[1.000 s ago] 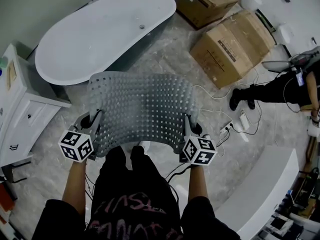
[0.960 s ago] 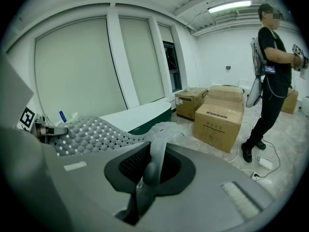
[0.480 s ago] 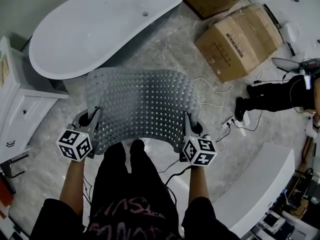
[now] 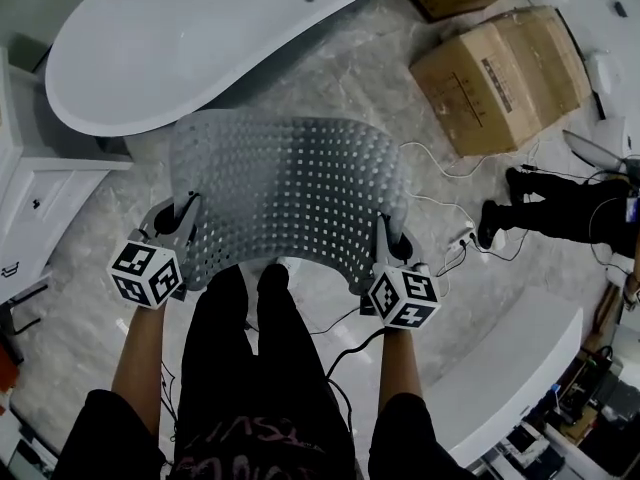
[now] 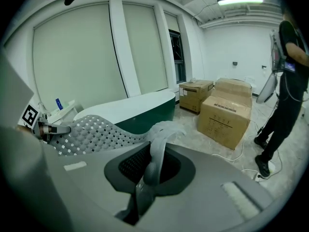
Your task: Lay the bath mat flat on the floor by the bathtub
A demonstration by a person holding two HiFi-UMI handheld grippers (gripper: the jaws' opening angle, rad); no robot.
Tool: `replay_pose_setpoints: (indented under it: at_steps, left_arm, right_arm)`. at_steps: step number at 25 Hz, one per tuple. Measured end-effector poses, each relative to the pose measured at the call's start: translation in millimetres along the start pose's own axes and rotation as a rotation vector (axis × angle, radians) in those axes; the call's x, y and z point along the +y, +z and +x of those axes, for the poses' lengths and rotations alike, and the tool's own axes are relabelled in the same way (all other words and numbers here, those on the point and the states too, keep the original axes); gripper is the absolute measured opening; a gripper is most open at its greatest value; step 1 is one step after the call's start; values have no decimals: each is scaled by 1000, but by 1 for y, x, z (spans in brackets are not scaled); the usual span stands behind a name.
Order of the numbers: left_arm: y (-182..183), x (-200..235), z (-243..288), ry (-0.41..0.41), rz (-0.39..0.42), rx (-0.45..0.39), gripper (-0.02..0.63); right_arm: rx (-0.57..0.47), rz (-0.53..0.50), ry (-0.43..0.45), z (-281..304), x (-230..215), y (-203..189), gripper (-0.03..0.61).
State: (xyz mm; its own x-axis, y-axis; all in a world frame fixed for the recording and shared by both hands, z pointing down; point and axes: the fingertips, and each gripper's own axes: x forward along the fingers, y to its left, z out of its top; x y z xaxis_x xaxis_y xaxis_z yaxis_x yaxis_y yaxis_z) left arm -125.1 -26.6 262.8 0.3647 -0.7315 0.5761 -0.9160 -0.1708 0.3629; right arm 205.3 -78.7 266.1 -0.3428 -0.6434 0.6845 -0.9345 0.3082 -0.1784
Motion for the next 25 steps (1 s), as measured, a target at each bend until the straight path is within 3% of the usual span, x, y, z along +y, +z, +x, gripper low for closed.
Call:
replay_pose_setpoints:
  at_steps: [19,25]
  left_arm:
    - [-81,84,76,53,-62,33,12]
    - [-112,100,109,43,-48,48,12]
  right_arm:
    - [41,-54,20,102,14,-57,44]
    - [46,-83,39,145,13,-76,44]
